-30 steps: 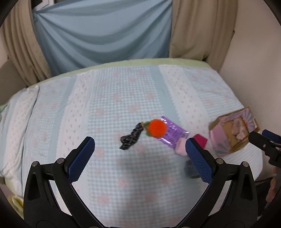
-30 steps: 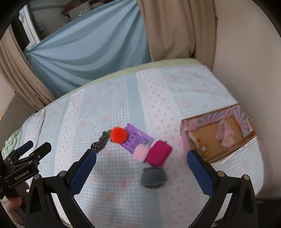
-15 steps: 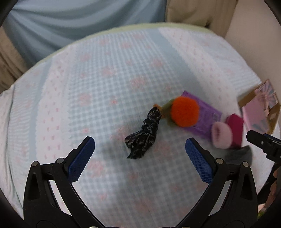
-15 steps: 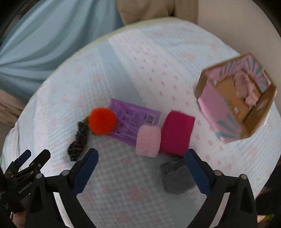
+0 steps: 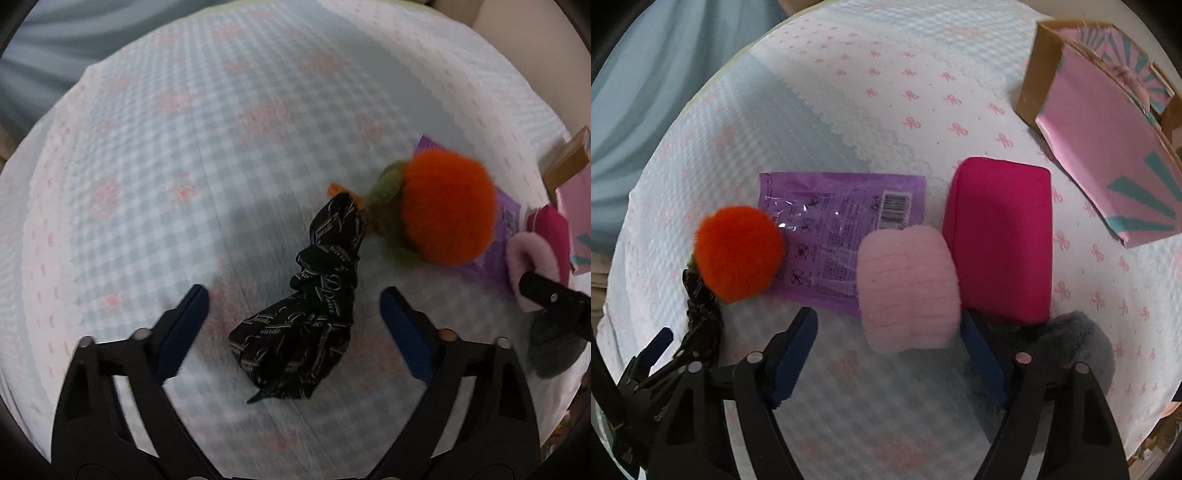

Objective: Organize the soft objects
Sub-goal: 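Grasp the black scrunchie with the left tool while the right tool grasps the pink hair tie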

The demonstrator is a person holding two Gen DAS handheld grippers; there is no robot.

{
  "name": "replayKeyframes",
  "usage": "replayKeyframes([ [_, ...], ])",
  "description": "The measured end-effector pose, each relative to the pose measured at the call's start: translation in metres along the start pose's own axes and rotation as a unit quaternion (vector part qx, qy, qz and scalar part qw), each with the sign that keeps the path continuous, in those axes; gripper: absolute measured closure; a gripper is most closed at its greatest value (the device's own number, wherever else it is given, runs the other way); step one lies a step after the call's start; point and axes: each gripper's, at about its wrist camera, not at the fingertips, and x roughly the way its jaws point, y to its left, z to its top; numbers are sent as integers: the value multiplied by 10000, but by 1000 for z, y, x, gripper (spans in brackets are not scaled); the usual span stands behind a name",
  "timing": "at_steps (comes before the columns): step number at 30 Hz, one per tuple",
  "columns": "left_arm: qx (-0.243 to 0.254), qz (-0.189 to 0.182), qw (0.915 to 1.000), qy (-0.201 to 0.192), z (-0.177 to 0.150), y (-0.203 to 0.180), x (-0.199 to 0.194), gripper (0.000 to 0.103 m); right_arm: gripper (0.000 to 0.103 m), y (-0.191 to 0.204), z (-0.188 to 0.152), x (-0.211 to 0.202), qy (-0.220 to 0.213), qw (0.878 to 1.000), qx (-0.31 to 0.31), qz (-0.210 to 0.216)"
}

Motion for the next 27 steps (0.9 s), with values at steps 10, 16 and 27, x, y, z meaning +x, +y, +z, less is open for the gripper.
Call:
replayKeyframes([
  [10,303,62,9995,-31,-10,-13,12,61,64,1,-10,-2,-188,9985,-96,-513],
  [16,230,55,9997,-90,-13,-20,10,69,75,-7,-15,-10,-264,9986,-63,-461],
  [27,42,47,9997,-244,-24,-14,-20,72,82,-8,-25,-26,-451,9987,-174,-130],
])
